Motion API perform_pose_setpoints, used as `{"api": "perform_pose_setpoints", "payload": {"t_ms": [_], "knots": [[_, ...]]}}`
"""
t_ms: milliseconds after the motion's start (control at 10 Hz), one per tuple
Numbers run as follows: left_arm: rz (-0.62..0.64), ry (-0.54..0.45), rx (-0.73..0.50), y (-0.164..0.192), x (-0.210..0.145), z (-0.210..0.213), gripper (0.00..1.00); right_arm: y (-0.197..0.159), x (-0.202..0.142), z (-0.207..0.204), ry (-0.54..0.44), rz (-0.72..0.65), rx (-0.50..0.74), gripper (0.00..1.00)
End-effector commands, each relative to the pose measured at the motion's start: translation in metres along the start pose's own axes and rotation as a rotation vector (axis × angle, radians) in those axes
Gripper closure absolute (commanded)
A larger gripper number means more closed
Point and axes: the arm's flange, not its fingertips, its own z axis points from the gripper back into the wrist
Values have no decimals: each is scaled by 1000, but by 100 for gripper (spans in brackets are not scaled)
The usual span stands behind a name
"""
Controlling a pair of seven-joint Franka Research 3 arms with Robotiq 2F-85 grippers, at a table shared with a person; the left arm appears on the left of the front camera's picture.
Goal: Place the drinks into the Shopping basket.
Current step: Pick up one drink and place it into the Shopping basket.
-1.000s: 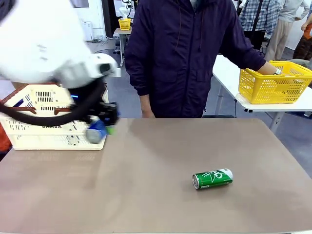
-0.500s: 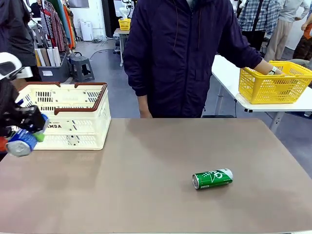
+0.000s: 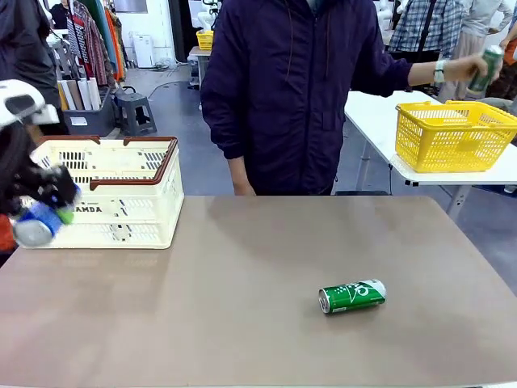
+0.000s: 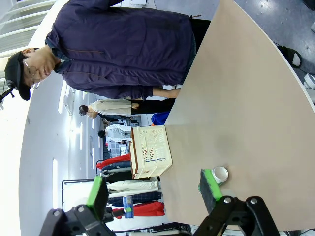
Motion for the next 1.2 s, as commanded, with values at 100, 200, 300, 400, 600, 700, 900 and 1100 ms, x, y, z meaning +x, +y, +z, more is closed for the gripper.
{"api": "perform_pose_setpoints", "payload": {"t_ms": [100,200,300,400,600,700,900,1100], "knots": [[68,-159,-23,41,145,34,100,1,-1,1,9,16,0,0],[45,-122,-33,56,185,26,100,1,-1,1,9,16,0,0],[-12,45,-63,70,216,10,100,1,-1,1,9,16,0,0],[4,33,-29,84,241,-8,100,1,-1,1,9,16,0,0],[29,-123,-19,107,275,-35,100,1,-1,1,9,16,0,0],[12,-5,-19,88,246,-39,100,1,-1,1,9,16,0,0],[12,-5,-19,88,246,-39,100,1,-1,1,9,16,0,0],[12,-5,-19,88,246,-39,100,1,-1,1,9,16,0,0]]}}
